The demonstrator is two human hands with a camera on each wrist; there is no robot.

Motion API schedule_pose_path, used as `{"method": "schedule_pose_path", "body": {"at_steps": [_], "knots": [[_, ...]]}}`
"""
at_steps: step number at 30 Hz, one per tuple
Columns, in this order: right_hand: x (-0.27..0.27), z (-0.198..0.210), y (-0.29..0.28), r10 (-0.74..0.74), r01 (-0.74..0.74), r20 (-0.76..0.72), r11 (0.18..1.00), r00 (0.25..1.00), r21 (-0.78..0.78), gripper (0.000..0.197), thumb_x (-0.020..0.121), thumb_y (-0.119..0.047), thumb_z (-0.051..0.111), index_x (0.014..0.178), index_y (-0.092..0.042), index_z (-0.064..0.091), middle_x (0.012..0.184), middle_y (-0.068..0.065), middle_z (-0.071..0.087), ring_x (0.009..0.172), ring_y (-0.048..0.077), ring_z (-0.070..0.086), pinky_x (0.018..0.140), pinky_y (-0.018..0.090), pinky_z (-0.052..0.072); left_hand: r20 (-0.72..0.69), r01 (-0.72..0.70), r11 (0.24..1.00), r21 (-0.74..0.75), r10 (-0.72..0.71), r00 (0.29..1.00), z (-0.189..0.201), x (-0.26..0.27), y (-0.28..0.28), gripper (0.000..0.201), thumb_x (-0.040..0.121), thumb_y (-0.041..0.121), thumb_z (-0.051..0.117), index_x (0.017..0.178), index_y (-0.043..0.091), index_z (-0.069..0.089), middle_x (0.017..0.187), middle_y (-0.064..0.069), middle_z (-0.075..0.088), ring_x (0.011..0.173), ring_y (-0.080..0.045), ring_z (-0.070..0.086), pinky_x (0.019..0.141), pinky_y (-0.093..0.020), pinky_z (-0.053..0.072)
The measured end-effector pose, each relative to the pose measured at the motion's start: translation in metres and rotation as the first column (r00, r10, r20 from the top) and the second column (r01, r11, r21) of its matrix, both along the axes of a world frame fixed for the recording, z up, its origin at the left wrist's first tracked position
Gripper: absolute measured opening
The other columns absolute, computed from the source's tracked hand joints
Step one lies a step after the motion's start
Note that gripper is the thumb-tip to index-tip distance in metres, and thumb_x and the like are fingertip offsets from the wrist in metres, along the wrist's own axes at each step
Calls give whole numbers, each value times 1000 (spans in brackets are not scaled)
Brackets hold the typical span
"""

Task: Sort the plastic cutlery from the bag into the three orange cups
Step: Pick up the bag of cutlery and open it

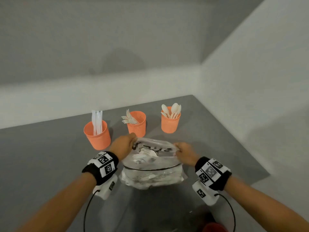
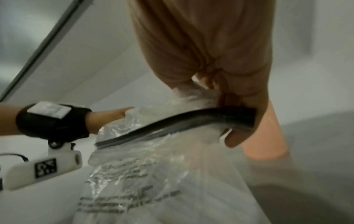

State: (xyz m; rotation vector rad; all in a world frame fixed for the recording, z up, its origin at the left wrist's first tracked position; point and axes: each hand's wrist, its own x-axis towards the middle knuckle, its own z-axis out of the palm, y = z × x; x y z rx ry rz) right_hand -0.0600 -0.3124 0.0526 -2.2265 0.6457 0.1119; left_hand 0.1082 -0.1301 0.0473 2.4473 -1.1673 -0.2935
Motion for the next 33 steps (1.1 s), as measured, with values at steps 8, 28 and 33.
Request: {"method": "schedule_pose_path", "body": {"at_steps": [8, 28, 33], "knots": [[4, 0, -12, 222, -223, -122, 975, 967, 6, 29, 85, 7, 41, 84, -21, 47, 96, 9, 51, 92, 19, 49, 81, 32, 42, -622, -372, 927, -36, 271, 735, -4, -19, 14, 36, 99, 25, 40, 71, 8, 56, 55, -1, 50, 56, -16, 43, 57, -23, 38], [-10, -17, 30, 407, -500, -300, 602, 863, -623, 47, 96, -33, 45, 133, -4, 39, 129, 14, 47, 111, 31, 52, 89, 38, 42, 276, 143, 983, 113, -170, 946, -38, -44, 30, 64, 82, 52, 19, 117, 12, 56, 112, -9, 58, 100, -27, 60, 79, -39, 48], [-2, -16, 17, 386, -479, -284, 719, 878, -504, 23, 97, -4, 35, 106, -3, 56, 107, 18, 61, 90, 28, 56, 71, 29, 31, -5, -4, 997, -75, 4, 1000, -37, -34, 23, 61, 85, 53, 19, 86, 6, 57, 85, -10, 62, 78, -26, 56, 69, -30, 39]]}}
